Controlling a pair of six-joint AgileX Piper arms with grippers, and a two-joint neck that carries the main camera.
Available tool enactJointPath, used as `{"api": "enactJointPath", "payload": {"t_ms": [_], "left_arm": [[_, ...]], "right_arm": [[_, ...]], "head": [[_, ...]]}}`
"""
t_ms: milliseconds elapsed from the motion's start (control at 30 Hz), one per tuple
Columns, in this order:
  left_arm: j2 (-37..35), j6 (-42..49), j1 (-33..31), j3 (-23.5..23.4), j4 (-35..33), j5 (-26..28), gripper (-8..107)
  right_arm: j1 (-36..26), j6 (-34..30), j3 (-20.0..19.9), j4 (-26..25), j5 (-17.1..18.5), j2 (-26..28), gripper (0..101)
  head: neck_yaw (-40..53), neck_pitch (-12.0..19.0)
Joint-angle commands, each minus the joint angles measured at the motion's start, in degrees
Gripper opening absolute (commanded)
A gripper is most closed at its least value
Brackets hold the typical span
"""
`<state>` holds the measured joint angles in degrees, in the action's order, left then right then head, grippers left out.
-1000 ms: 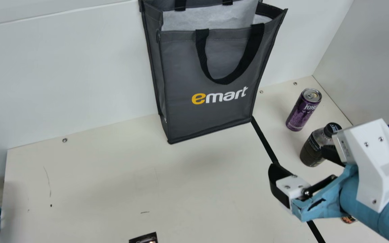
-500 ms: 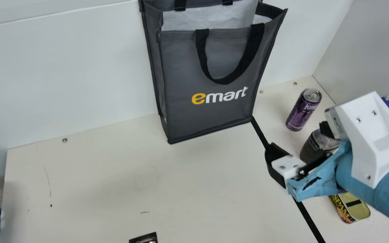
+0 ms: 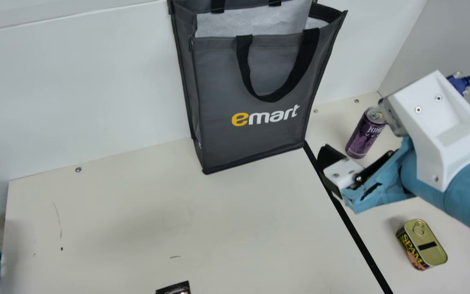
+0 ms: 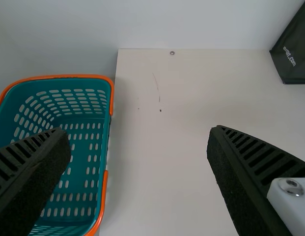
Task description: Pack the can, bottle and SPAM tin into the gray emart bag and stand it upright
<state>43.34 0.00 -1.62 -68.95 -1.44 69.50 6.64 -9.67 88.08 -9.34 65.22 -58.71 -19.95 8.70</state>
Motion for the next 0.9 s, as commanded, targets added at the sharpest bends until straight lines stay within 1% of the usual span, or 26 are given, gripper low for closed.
{"api": "enactJointPath", "payload": {"t_ms": [0, 400, 867], "left_arm": [[0.0, 0.0, 0.0, 0.0, 0.0, 0.0, 90], [0.0, 0.0, 0.0, 0.0, 0.0, 0.0, 90], [0.0, 0.0, 0.0, 0.0, 0.0, 0.0, 90]], "right_arm": [[-0.5, -1.6, 1.5, 0.2, -0.3, -1.0, 95], [-4.2, -11.8, 8.8, 4.2, -0.6, -6.9, 95], [-8.3, -23.4, 17.7, 11.0, 0.5, -13.8, 95]], "head": [[0.0, 1.3], [0.0, 1.3], [0.0, 1.3]]}}
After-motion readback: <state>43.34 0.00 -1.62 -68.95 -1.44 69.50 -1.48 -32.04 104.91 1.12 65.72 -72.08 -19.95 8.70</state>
